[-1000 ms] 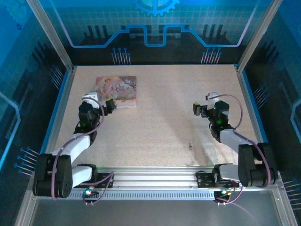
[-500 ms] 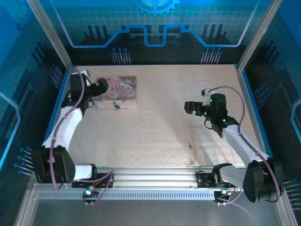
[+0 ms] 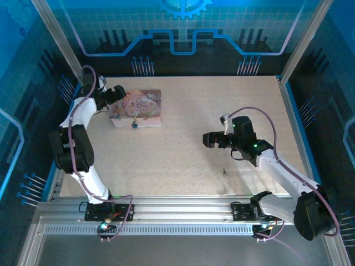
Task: Unlock a padlock with a key
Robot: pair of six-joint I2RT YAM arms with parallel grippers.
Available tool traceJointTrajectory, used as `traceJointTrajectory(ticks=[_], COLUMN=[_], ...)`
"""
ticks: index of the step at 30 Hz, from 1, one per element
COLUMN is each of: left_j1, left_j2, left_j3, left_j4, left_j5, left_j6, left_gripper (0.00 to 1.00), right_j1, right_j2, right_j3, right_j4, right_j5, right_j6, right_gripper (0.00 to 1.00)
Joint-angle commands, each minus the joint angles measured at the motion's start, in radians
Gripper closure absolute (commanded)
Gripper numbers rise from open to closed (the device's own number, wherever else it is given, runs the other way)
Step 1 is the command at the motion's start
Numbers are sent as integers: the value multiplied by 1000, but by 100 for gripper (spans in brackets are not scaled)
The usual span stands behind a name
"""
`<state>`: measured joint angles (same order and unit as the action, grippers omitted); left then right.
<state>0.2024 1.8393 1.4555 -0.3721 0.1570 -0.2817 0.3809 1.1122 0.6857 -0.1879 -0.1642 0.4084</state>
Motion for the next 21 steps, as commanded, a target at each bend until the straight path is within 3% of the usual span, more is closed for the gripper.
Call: traceJointTrajectory(ticks=[1, 11, 21], left_j1=[26, 32, -15], left_j2=[64, 235, 285], left_j3=[85, 243, 252], left_j4=[-31, -50, -104], left_j5=[41, 164, 74], left_j6=[29, 100, 185], left_gripper=[1, 8, 15], right_j1=[14, 15, 16], right_j2=[-32, -74, -89], right_j3=[-15, -34, -34], right_j4=[-36, -75, -94], right_j5=[19, 69, 79], right_j6=[21, 6, 1], right_gripper=[0, 0, 0])
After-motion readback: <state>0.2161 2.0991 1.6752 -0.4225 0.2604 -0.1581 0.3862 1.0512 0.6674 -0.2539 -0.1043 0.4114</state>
